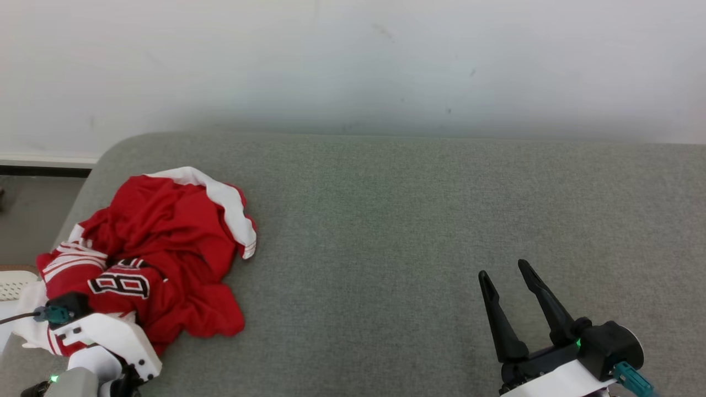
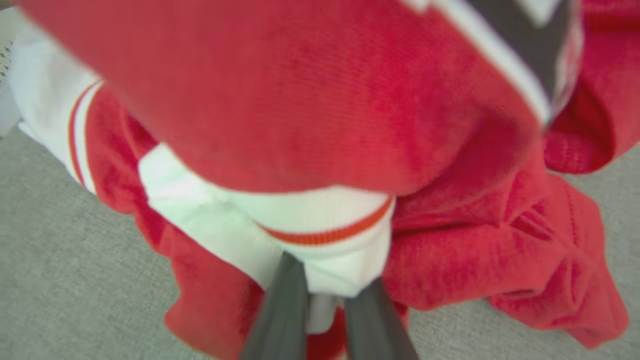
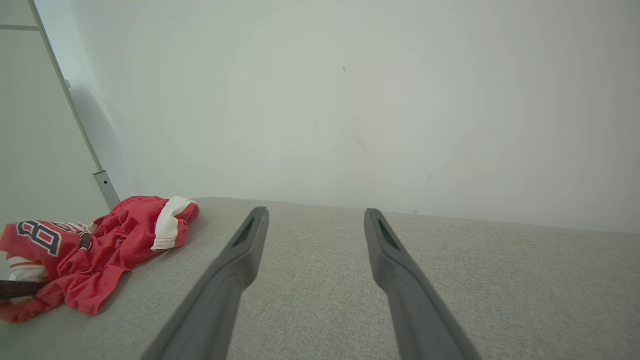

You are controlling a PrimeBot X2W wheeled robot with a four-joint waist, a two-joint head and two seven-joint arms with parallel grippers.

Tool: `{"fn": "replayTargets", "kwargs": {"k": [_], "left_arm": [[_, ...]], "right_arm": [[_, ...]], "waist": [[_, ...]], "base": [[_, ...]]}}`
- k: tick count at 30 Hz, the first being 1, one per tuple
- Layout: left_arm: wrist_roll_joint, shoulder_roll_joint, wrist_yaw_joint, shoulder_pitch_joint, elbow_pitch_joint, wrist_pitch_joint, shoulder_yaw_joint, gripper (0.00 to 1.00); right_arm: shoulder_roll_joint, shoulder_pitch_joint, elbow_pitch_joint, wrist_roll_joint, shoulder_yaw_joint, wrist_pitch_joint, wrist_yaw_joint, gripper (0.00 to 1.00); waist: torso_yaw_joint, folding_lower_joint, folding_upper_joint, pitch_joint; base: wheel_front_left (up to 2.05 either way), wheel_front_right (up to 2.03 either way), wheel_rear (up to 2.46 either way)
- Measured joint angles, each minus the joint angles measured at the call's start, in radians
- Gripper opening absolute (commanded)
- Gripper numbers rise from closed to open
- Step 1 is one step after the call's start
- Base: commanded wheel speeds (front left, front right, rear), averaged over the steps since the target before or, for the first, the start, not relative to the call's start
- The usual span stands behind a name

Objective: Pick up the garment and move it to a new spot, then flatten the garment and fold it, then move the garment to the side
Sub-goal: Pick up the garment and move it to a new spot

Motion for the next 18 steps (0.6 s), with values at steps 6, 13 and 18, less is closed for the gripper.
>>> {"fn": "replayTargets", "kwargs": {"k": [6, 13, 18], "left_arm": [[0.02, 0.0, -0.014, -0.028, -0.005, -0.035, -0.036, 0.0], [0.041, 0.013, -0.019, -0.041, -0.069, -0.088, -0.068, 0.0], [0.069, 0.012, -0.021, -0.057, -0.182, -0.106, -0.106, 0.0]], "right_arm": [[0.002, 0.016, 0.005, 0.001, -0.003, 0.0, 0.0, 1.0], [0.004, 0.033, 0.003, 0.004, -0.005, 0.0, 0.0, 1.0], [0.005, 0.047, 0.0, 0.004, -0.008, 0.0, 0.0, 1.0]], "waist": [[0.023, 0.0, 0.0, -0.028], [0.043, 0.0, 0.0, -0.073], [0.062, 0.0, 0.0, -0.092]], "base": [[0.0, 0.0, 0.0], [0.0, 0.0, 0.0], [0.0, 0.0, 0.0]]}}
